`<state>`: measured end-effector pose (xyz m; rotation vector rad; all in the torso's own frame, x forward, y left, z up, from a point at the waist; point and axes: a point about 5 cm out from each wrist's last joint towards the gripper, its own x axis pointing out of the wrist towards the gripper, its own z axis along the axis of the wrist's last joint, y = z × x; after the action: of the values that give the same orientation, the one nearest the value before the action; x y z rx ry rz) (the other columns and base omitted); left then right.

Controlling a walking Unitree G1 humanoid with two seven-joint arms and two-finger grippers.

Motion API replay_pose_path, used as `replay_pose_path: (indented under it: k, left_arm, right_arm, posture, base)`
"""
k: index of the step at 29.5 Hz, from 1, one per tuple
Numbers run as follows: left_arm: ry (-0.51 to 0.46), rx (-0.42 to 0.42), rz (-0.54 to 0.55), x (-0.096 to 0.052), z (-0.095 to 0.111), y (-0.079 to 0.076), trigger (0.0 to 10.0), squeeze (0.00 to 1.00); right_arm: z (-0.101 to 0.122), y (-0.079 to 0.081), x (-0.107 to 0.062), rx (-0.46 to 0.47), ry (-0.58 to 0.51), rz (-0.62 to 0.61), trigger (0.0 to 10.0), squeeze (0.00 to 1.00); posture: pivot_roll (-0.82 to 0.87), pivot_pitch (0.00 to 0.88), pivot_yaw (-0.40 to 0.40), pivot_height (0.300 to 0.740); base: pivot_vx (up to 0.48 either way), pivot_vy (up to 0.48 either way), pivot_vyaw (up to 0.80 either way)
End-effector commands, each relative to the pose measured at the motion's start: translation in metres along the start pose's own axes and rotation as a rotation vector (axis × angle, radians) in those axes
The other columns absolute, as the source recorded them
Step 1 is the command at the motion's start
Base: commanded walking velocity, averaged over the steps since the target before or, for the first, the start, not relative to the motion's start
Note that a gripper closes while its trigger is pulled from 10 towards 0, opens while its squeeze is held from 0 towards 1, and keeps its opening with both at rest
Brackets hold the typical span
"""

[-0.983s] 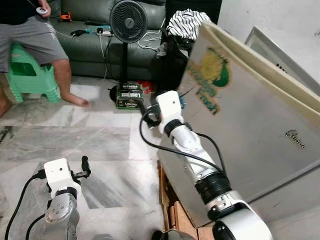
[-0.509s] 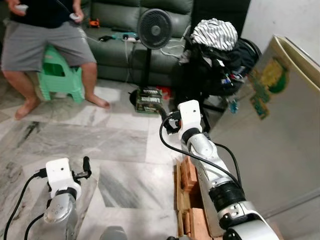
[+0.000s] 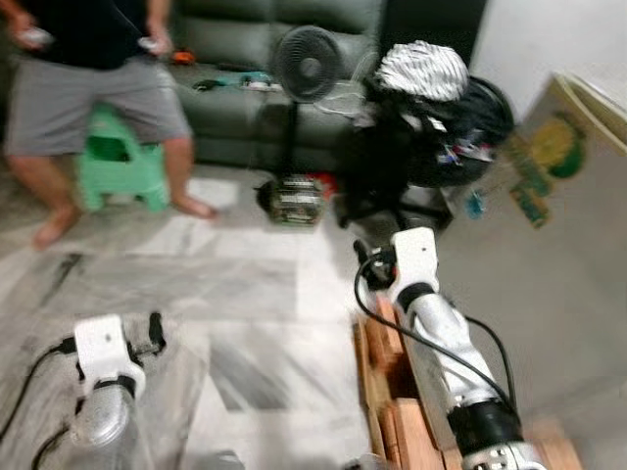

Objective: Restocking fridge

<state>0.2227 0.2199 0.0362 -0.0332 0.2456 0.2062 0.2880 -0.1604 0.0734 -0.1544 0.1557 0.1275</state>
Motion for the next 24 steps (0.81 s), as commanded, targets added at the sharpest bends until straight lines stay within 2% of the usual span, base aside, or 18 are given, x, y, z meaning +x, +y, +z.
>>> replay_pose_path:
  k: [1, 9, 24]
  left_arm:
    - [0.001, -0.001, -0.026, -0.001, -0.001, -0.005, 10.0, 0.0]
    - [-0.024, -0.011, -0.083, -0.003, 0.005, -0.014, 10.0, 0.0]
    - [-0.025, -0.019, -0.134, -0.004, 0.006, -0.02, 10.0, 0.0]
  right_arm:
    - [0.005, -0.005, -0.001, 0.017, -0.012, -0.023, 10.0, 0.0]
    - [0.0, -0.011, -0.014, 0.017, 0.013, -0.045, 10.0, 0.0]
    - [0.006, -0.005, -0.014, 0.034, 0.011, -0.029, 10.0, 0.0]
  posture:
    - [0.12, 0.0, -0.08, 0.74]
    - [0.11, 0.0, -0.068, 0.74]
    - [0.1, 0.0, -0.058, 0.74]
  base:
    - [0.0, 0.472, -0.8]
    - [0.0, 0.469, -0.8]
    - [0.0, 0.467, -0.8]
